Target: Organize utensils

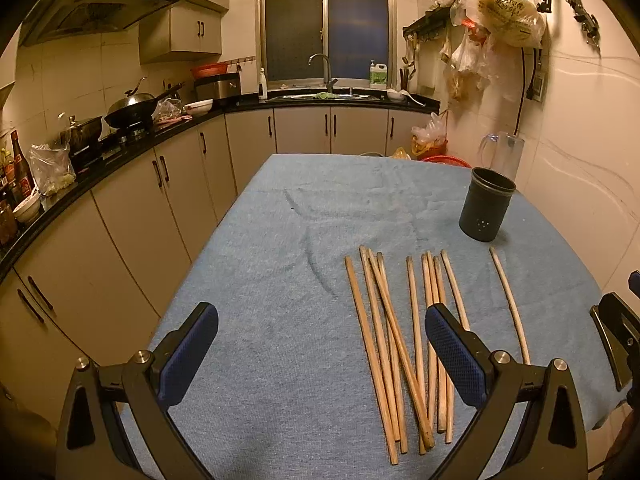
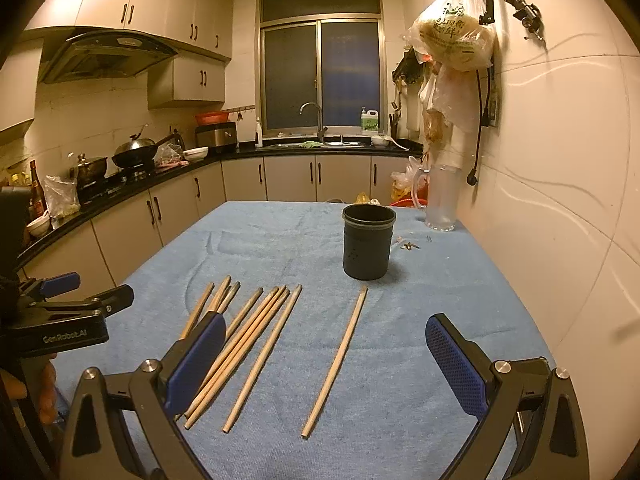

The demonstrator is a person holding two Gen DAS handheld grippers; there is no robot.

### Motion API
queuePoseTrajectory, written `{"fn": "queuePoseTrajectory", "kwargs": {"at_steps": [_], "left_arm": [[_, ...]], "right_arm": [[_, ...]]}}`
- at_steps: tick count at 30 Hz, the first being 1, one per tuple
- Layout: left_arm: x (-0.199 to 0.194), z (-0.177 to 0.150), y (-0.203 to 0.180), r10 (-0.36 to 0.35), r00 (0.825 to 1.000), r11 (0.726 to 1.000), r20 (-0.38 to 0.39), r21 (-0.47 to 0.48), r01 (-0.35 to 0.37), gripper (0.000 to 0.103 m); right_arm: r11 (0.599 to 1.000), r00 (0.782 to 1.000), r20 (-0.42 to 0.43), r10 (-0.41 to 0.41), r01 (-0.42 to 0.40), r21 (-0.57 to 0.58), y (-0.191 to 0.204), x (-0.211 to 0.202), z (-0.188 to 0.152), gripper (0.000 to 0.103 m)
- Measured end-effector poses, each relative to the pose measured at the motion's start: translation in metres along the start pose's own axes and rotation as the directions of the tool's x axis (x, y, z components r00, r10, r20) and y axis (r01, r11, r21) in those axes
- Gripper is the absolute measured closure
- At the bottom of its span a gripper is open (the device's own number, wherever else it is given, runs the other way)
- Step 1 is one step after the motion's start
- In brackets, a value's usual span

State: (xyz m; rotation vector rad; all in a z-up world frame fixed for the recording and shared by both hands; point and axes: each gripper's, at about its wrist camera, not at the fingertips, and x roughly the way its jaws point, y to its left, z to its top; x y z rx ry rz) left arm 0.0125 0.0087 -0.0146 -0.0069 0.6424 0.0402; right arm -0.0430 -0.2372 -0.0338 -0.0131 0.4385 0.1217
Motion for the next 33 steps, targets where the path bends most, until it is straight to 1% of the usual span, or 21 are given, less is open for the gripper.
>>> {"fn": "queuePoseTrajectory", "kwargs": {"at_steps": [22, 33], "left_arm": [[0.0004, 0.0005, -0.0002, -0.002, 1.000, 1.000, 0.003, -0.003, 0.002, 0.000], [0.0042, 0.0010, 0.0003, -0.008, 1.000, 1.000, -0.014, -0.006, 0.008, 0.000]], "right_arm": [[1.000, 1.000, 0.005, -0.006, 0.006, 0.019, -0.0071, -0.0002, 0.0008, 0.002], [1.000, 1.000, -0.004, -0.007, 0.007, 0.022, -0.0087, 0.0035, -0.0002, 0.002]]}}
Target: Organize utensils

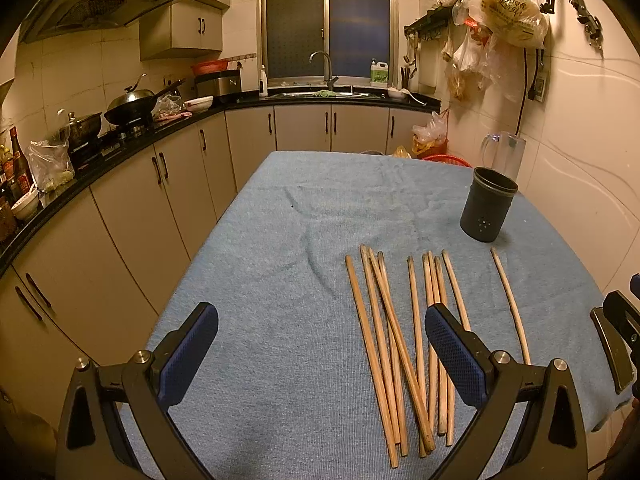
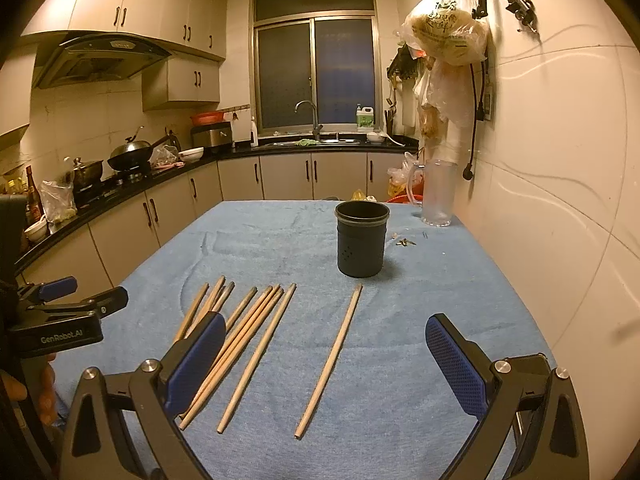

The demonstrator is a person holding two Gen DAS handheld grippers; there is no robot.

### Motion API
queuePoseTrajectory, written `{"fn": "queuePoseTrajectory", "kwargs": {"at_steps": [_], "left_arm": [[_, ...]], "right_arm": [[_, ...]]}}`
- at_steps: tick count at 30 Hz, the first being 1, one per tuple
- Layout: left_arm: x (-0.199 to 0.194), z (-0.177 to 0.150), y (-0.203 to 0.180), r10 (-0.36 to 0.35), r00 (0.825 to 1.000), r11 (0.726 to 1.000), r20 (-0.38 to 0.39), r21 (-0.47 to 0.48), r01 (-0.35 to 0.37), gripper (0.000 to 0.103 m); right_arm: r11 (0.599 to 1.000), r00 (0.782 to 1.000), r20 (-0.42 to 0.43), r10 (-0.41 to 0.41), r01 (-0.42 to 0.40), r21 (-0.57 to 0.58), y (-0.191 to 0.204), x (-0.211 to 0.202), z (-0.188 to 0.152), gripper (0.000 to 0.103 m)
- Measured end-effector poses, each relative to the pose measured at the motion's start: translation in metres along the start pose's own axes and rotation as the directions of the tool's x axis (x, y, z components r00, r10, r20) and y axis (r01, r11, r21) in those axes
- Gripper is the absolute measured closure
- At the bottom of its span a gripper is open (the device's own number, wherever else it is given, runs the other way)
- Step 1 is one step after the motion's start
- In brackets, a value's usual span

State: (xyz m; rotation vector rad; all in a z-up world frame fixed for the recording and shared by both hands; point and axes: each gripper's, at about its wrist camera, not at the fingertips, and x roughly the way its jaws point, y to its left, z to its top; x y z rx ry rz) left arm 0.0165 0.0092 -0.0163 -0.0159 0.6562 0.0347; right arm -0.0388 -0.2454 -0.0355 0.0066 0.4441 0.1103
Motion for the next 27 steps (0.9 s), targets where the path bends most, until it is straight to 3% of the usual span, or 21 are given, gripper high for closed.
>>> {"fn": "queuePoseTrajectory", "kwargs": {"at_steps": [9, 22, 27], "left_arm": [[0.001, 0.001, 0.001, 0.006, 1.000, 1.000, 0.012, 0.002, -0.006, 0.000], [0.018, -0.001, 0.005, 0.025, 0.999, 1.000, -0.029, -0.006, -0.025, 0.000], [0.022, -0.001, 0.006, 0.002, 0.999, 1.000, -0.035, -0.007, -0.003, 0.007]], "right_arm": [[1.000, 1.000, -0.009, -0.008, 0.008, 0.011, -0.002, 0.004, -0.001, 0.002], [0.999, 0.999, -0.033, -0.035, 0.037, 0.040, -0.015, 0.013, 0.001, 0.002], [0.999, 0.998, -0.044, -0.036, 0.037, 0.033, -0.014, 0.019, 0.001, 0.002]]}}
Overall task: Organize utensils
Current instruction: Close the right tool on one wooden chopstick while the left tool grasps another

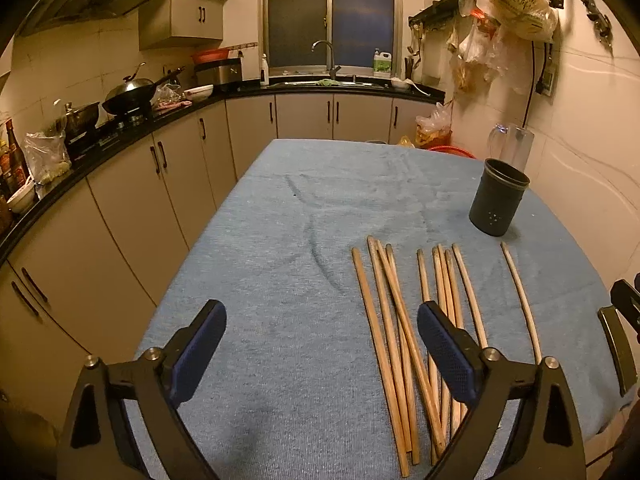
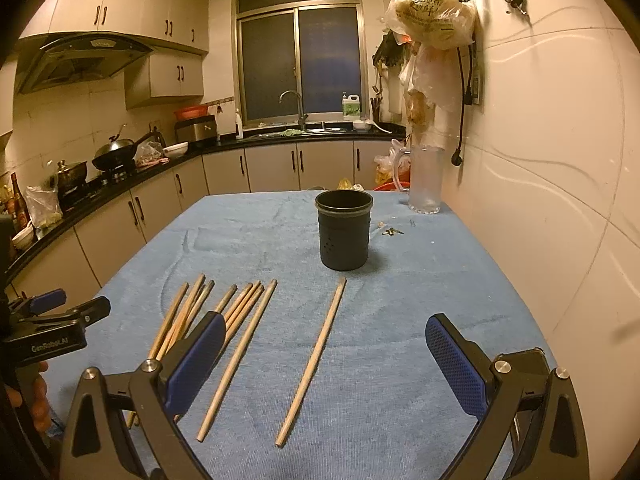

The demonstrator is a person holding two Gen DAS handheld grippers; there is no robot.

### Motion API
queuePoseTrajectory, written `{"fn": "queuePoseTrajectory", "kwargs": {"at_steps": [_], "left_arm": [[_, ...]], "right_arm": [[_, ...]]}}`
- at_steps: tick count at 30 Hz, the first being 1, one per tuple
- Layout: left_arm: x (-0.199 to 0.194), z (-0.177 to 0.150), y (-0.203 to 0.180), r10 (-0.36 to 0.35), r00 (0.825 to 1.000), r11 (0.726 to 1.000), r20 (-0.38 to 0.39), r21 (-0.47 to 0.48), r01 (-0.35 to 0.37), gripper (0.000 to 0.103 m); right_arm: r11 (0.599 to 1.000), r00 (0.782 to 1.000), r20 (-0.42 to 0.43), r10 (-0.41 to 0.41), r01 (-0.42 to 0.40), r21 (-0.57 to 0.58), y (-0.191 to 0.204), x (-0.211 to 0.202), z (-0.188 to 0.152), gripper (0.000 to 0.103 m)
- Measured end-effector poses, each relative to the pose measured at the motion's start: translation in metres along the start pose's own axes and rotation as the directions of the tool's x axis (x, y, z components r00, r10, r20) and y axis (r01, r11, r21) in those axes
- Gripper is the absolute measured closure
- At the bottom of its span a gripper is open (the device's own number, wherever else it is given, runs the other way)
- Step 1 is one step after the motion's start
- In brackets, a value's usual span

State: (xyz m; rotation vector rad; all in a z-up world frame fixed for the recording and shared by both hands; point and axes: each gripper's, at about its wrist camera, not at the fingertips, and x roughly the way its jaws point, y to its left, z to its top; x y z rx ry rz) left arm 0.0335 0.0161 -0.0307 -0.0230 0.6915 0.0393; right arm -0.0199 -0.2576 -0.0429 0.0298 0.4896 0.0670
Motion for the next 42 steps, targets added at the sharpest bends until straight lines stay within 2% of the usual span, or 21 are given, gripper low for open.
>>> {"fn": "queuePoseTrajectory", "kwargs": {"at_steps": [10, 15, 18, 21, 24, 26, 29, 31, 33, 35, 37, 38, 42], "left_arm": [[0.010, 0.002, 0.000, -0.003, 1.000, 1.000, -0.024, 0.012, 0.003, 0.007], [0.022, 0.010, 0.010, -0.050, 0.994, 0.999, -0.093, -0.008, 0.049, 0.007], [0.029, 0.019, 0.020, -0.049, 0.991, 0.999, -0.125, -0.013, 0.048, 0.007], [0.036, 0.027, 0.024, -0.058, 0.988, 0.998, -0.144, -0.004, 0.058, 0.007], [0.050, 0.035, 0.024, -0.093, 0.979, 0.996, -0.181, -0.011, 0.093, 0.007], [0.062, 0.040, 0.024, -0.103, 0.972, 0.995, -0.211, -0.011, 0.103, 0.008], [0.080, 0.047, 0.023, -0.124, 0.958, 0.992, -0.259, -0.021, 0.123, 0.021], [0.092, 0.050, 0.021, -0.142, 0.949, 0.990, -0.282, -0.030, 0.139, 0.023], [0.109, 0.053, 0.016, -0.153, 0.936, 0.988, -0.318, -0.035, 0.150, 0.033], [0.120, 0.056, 0.010, -0.173, 0.922, 0.985, -0.346, -0.034, 0.172, 0.038], [0.128, 0.058, 0.004, -0.183, 0.915, 0.982, -0.359, -0.030, 0.184, 0.042], [0.133, 0.058, 0.001, -0.175, 0.914, 0.983, -0.367, -0.019, 0.181, 0.051], [0.145, 0.055, -0.009, -0.162, 0.904, 0.983, -0.395, 0.020, 0.185, 0.062]], "right_arm": [[1.000, 1.000, -0.022, -0.003, 0.003, -0.001, -0.003, 0.016, 0.011, 0.002], [0.999, 0.997, -0.071, 0.030, -0.029, 0.018, -0.015, 0.033, 0.025, 0.002], [0.997, 0.992, -0.110, 0.052, -0.046, 0.058, -0.030, 0.049, 0.036, 0.003], [0.991, 0.983, -0.159, 0.093, -0.077, 0.107, -0.042, 0.070, 0.044, 0.008], [0.984, 0.964, -0.230, 0.137, -0.106, 0.142, -0.047, 0.102, 0.047, 0.021], [0.980, 0.948, -0.276, 0.158, -0.116, 0.163, -0.049, 0.121, 0.046, 0.033], [0.975, 0.929, -0.321, 0.182, -0.128, 0.181, -0.045, 0.142, 0.041, 0.038], [0.974, 0.926, -0.329, 0.183, -0.126, 0.186, -0.043, 0.147, 0.040, 0.038], [0.972, 0.923, -0.336, 0.188, -0.127, 0.196, -0.044, 0.152, 0.037, 0.039], [0.973, 0.919, -0.347, 0.188, -0.125, 0.197, -0.043, 0.156, 0.036, 0.041], [0.975, 0.916, -0.358, 0.181, -0.119, 0.189, -0.043, 0.161, 0.035, 0.042], [0.976, 0.915, -0.362, 0.179, -0.118, 0.186, -0.044, 0.163, 0.036, 0.043], [0.983, 0.910, -0.385, 0.155, -0.102, 0.155, -0.048, 0.170, 0.035, 0.052]]}}
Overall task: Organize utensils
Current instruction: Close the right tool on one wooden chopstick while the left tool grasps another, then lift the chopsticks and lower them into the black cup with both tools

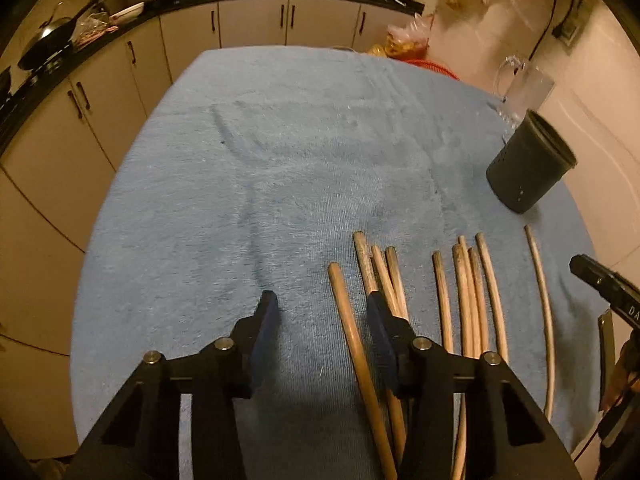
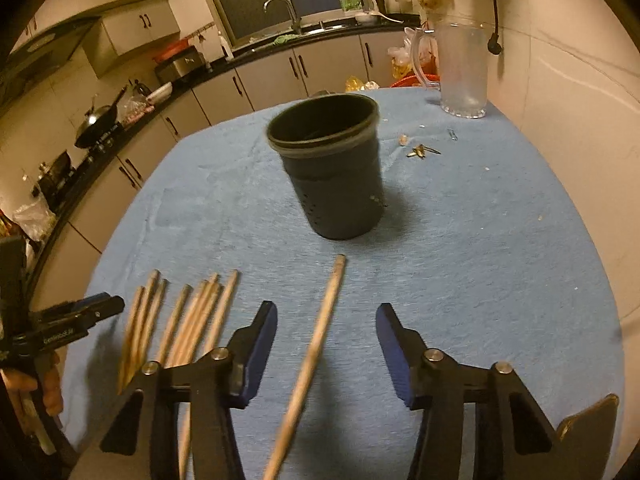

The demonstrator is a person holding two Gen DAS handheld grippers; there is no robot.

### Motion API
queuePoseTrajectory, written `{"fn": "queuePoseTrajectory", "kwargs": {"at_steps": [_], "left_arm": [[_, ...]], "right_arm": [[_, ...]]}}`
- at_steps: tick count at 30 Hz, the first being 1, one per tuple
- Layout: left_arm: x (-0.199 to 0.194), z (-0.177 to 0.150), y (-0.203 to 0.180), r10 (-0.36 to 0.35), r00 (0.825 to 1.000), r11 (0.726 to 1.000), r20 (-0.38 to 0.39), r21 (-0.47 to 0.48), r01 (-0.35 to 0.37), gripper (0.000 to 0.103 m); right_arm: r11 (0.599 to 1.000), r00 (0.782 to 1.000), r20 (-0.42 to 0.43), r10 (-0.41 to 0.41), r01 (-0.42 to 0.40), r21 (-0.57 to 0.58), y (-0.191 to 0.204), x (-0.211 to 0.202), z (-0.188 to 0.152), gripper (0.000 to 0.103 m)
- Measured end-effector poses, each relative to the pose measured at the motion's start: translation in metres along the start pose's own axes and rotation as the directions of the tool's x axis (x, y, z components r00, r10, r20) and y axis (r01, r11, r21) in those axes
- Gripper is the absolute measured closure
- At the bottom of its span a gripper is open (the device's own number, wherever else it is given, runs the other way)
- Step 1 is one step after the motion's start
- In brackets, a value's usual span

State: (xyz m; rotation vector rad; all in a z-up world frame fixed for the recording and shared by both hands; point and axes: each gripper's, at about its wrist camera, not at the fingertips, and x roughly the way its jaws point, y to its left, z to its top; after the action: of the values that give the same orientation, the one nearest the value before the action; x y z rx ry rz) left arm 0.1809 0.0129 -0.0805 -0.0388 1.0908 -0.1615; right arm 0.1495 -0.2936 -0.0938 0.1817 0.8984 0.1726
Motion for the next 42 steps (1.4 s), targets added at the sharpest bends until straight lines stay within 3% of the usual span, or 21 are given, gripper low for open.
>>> {"fn": "queuePoseTrajectory", "kwargs": {"at_steps": [5, 12, 18, 25, 29, 36, 40, 42], "left_arm": [[0.013, -0.001, -0.001, 0.015, 1.000, 1.000, -0.015, 0.025, -0.014, 0.063], [0.019, 0.004, -0.005, 0.027, 1.000, 0.999, -0.003, 0.031, -0.027, 0.059], [0.028, 0.023, -0.007, 0.028, 0.992, 1.000, -0.124, 0.010, -0.027, 0.058], [0.039, 0.040, -0.012, 0.073, 0.976, 0.997, -0.208, 0.026, -0.069, 0.066], [0.041, 0.050, -0.008, 0.097, 0.968, 0.995, -0.231, 0.019, -0.095, 0.081], [0.041, 0.057, 0.006, 0.078, 0.964, 0.996, -0.253, -0.019, -0.085, 0.092], [0.041, 0.058, 0.022, 0.043, 0.967, 0.997, -0.250, -0.058, -0.060, 0.095], [0.033, 0.052, 0.033, -0.006, 0.967, 0.993, -0.254, -0.113, -0.023, 0.097]], "right_arm": [[1.000, 1.000, -0.025, -0.008, 0.007, -0.007, -0.006, 0.013, 0.003, 0.063], [1.000, 0.997, -0.078, 0.002, -0.004, -0.029, -0.001, 0.052, 0.022, 0.064], [0.999, 0.988, -0.154, -0.031, 0.025, -0.038, 0.005, 0.071, 0.032, 0.067], [0.999, 0.970, -0.242, -0.040, 0.043, 0.010, -0.001, 0.078, 0.042, 0.072], [0.997, 0.961, -0.266, -0.077, 0.080, -0.002, 0.003, 0.083, 0.045, 0.076], [0.989, 0.945, -0.293, -0.146, 0.149, -0.013, 0.016, 0.094, 0.060, 0.079], [0.980, 0.949, -0.247, -0.197, 0.184, -0.074, 0.026, 0.094, 0.055, 0.092], [0.986, 0.951, -0.261, -0.168, 0.161, -0.049, 0.024, 0.093, 0.055, 0.094]]}}
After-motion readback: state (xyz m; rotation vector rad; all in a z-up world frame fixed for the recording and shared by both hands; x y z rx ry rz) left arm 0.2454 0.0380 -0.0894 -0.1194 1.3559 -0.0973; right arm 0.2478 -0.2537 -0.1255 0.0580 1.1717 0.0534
